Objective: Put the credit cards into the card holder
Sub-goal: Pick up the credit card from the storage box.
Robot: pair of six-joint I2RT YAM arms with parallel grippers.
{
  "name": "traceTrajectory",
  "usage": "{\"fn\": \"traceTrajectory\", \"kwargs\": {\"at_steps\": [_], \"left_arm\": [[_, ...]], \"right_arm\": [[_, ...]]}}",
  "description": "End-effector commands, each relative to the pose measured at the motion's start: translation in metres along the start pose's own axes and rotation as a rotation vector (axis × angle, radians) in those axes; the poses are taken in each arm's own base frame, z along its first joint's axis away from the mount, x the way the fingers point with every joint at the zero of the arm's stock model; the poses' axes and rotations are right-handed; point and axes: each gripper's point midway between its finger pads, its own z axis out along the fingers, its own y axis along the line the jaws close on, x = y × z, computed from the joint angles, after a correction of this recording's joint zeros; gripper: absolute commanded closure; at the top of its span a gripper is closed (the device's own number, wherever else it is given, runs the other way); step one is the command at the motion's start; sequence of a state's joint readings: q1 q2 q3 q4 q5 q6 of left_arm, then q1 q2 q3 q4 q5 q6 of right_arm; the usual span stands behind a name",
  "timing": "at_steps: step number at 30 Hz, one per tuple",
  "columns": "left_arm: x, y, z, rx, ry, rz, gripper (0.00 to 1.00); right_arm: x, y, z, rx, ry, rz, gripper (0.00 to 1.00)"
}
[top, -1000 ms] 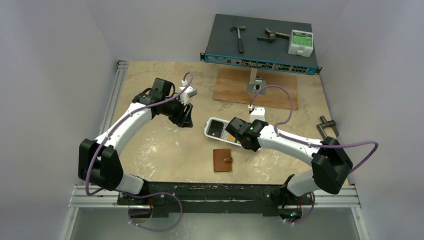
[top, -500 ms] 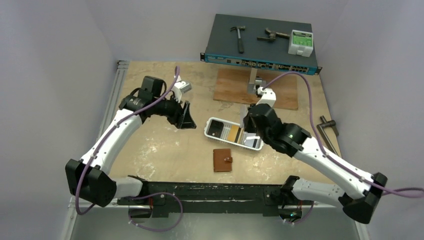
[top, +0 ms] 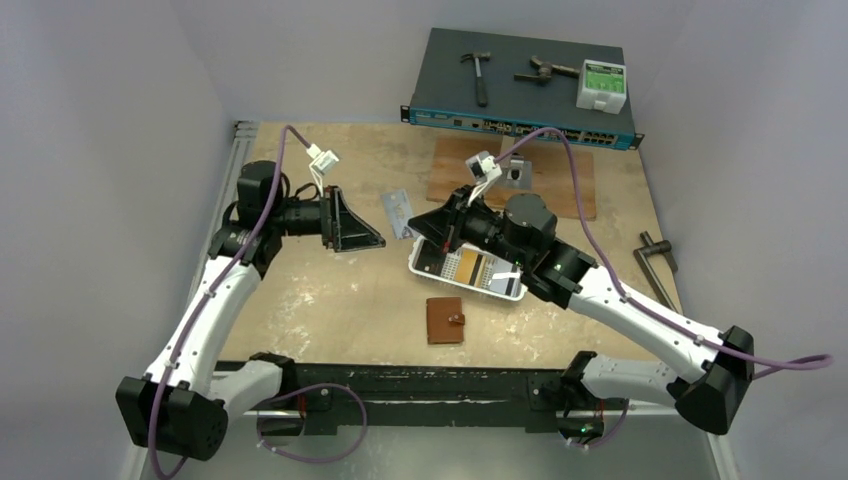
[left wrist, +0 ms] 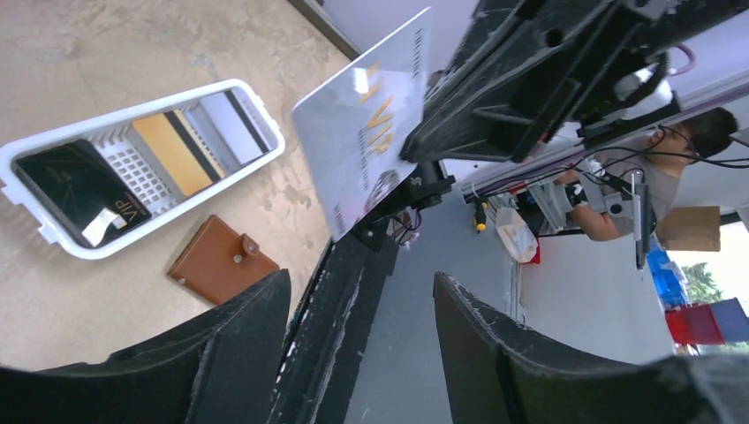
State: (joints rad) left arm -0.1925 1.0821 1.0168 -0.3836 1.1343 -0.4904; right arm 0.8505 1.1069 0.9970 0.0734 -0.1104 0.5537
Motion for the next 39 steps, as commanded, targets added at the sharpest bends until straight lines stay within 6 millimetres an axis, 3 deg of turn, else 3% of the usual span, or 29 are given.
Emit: {"fn": "traceTrajectory", "kwargs": {"at_steps": [1,5,20,29,39], "left_arm": [[-0.015,-0.038,-0.011,0.122,-0.059,0.056,0.44],[-0.013,-0.052,-0.018,0.161,-0.06,0.113,0.54],[-0.001,-0.057,-0.031,0.12,-0.042,0.252,0.51],[-0.024,-0.067,-0.03,0.138,-0.107,0.246,0.58],[-0.024,-0.064,-0.029,0.131,-0.115,0.257,0.65]], "right_arm": [[-0.017,0.044,0.003,-0.227,-0.055,0.017,1.0],[-0.013,0.049,0.005,-0.264,-0.045,0.046,1.0],[-0.023,0.059,-0.012,-0.286,-0.062,0.074,1.0],[-0.018,0.061,0.0,-0.318,-0.065,0.124,1.0],[-0.021,0.066,0.002,-0.352,-0.071,0.15,1.0]]}}
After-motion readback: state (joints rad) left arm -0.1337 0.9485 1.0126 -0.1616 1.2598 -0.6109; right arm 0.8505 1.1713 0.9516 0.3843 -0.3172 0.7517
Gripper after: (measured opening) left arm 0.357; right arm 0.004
